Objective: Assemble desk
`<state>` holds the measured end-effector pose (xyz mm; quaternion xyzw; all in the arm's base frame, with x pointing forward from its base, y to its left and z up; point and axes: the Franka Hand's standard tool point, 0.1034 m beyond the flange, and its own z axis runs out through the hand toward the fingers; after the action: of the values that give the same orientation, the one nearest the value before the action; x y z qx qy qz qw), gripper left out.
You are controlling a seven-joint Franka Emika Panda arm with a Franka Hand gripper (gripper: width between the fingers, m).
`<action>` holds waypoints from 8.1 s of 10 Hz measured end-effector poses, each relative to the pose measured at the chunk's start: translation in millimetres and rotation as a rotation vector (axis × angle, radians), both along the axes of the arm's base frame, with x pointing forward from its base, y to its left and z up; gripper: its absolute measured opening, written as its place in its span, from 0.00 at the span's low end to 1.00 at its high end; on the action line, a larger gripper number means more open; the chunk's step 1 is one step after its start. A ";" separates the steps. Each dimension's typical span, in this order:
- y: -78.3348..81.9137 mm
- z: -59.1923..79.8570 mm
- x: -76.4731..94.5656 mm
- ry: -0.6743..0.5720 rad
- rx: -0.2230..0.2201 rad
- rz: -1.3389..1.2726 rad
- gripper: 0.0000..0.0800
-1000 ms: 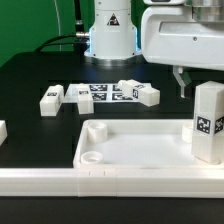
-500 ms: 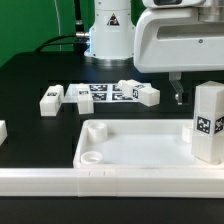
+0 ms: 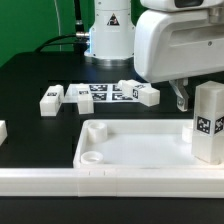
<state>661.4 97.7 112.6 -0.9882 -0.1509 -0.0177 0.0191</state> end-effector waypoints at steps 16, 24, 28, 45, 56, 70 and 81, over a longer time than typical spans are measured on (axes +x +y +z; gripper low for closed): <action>-3.2 -2.3 0.0 0.041 0.043 -0.909 0.36; -4.7 -2.9 0.5 0.082 0.076 -1.451 0.36; -0.8 -3.0 -0.8 0.064 0.058 -1.161 0.79; 0.4 -3.5 -1.5 0.010 0.025 -0.189 0.36; -4.2 -5.4 0.5 0.078 0.094 -1.252 0.36; -5.5 -4.0 3.0 0.056 0.108 -1.029 0.81; -4.2 -4.6 2.6 -0.020 0.028 -0.117 0.78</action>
Offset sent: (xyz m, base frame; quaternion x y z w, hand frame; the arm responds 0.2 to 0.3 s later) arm 0.0000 0.0000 0.0000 0.0000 0.0000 0.0000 1.0000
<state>664.0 93.5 108.0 -0.9948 -0.0927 -0.0309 0.0301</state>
